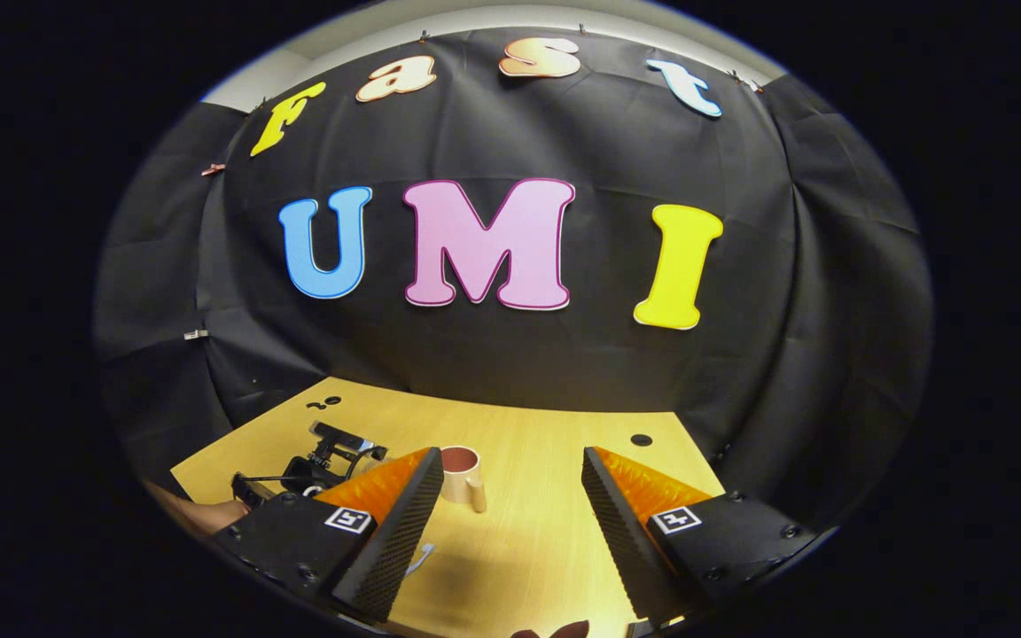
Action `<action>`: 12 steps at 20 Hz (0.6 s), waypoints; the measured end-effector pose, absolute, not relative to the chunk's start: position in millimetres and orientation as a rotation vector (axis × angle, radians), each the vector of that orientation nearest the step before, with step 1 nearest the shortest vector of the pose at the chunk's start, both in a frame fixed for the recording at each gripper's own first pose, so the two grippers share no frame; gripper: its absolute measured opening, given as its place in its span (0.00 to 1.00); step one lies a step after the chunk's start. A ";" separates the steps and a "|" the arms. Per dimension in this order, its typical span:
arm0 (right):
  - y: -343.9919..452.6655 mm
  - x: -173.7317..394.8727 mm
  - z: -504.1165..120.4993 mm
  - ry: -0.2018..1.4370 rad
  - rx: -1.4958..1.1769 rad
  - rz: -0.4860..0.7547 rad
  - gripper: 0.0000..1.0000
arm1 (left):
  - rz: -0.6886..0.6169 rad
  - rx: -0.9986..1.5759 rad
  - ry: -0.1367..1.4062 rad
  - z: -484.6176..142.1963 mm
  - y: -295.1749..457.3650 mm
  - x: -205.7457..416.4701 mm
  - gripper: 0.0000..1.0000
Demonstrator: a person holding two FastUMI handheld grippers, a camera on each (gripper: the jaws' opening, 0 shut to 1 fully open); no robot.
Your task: Put the toothbrush and toothpaste on the desktop into the cup, then pick up the cup and place it on the coaster on the desktop.
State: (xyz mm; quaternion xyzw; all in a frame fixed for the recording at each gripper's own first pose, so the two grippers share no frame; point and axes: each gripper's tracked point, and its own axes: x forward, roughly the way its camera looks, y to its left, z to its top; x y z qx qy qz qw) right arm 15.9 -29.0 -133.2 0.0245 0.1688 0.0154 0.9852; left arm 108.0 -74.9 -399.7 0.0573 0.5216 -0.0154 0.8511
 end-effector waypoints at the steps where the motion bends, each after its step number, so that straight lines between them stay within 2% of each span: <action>1: -26.8 15.0 -137.3 0.355 0.057 0.035 0.97 | -0.044 0.117 1.106 -401.4 -77.1 107.2 0.73; 2: -22.7 13.9 -145.9 0.383 0.074 0.032 0.97 | -0.081 0.098 1.113 -404.6 -84.0 106.2 0.71; 3: -18.7 12.7 -150.3 0.402 0.088 0.035 0.97 | -0.081 0.093 1.116 -404.1 -84.7 106.5 0.51; 5: -9.7 8.1 -161.6 0.450 0.114 0.029 0.97 | -0.083 0.080 1.142 -402.6 -83.4 105.2 0.43; 8: 14.3 -5.6 -196.3 0.583 0.153 0.036 0.96 | -0.144 0.059 1.148 -400.2 -84.2 104.2 0.35; 12: 41.4 -28.2 -232.6 0.733 0.192 0.029 0.99 | -0.212 0.001 1.119 -380.2 -77.9 91.8 0.30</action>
